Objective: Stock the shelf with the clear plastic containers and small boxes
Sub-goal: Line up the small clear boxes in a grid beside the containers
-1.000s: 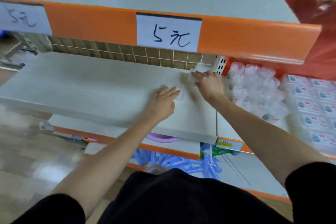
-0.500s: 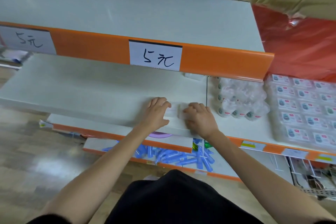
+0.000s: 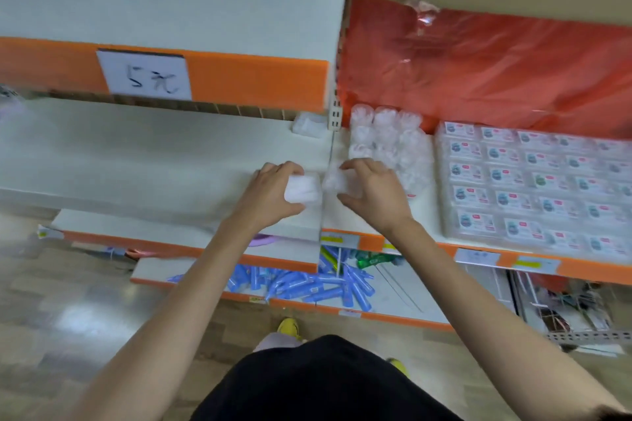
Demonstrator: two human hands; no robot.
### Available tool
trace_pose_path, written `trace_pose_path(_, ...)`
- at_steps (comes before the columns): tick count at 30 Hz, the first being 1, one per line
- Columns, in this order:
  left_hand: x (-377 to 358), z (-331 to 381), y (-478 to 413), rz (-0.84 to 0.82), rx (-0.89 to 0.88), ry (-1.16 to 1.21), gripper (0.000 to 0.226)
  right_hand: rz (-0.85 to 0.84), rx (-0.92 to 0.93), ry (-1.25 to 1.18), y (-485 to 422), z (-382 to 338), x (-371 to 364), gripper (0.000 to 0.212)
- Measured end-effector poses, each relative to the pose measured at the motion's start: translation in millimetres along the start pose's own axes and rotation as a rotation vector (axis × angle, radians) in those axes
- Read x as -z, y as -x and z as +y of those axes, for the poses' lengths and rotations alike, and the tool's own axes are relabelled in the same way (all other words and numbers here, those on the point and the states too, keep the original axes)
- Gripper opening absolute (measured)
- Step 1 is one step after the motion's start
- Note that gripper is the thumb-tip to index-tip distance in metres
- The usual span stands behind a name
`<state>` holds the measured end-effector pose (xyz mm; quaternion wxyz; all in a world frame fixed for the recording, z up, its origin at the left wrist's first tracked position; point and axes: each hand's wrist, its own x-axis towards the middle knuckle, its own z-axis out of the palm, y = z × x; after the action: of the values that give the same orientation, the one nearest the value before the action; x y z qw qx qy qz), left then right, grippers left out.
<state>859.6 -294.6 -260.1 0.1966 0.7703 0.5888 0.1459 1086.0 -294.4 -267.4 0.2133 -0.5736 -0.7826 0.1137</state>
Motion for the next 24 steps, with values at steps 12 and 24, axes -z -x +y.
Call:
trace_pose_path(12,-115,241,-20,-0.061,-0.097,0.133,0.078,0.092,-0.240,0.042,107,211,141,0.049)
trace_pose_path(24,-161,302,-79,-0.103,-0.162,0.083,0.073,0.000,-0.414,0.118,99,298,145,0.048)
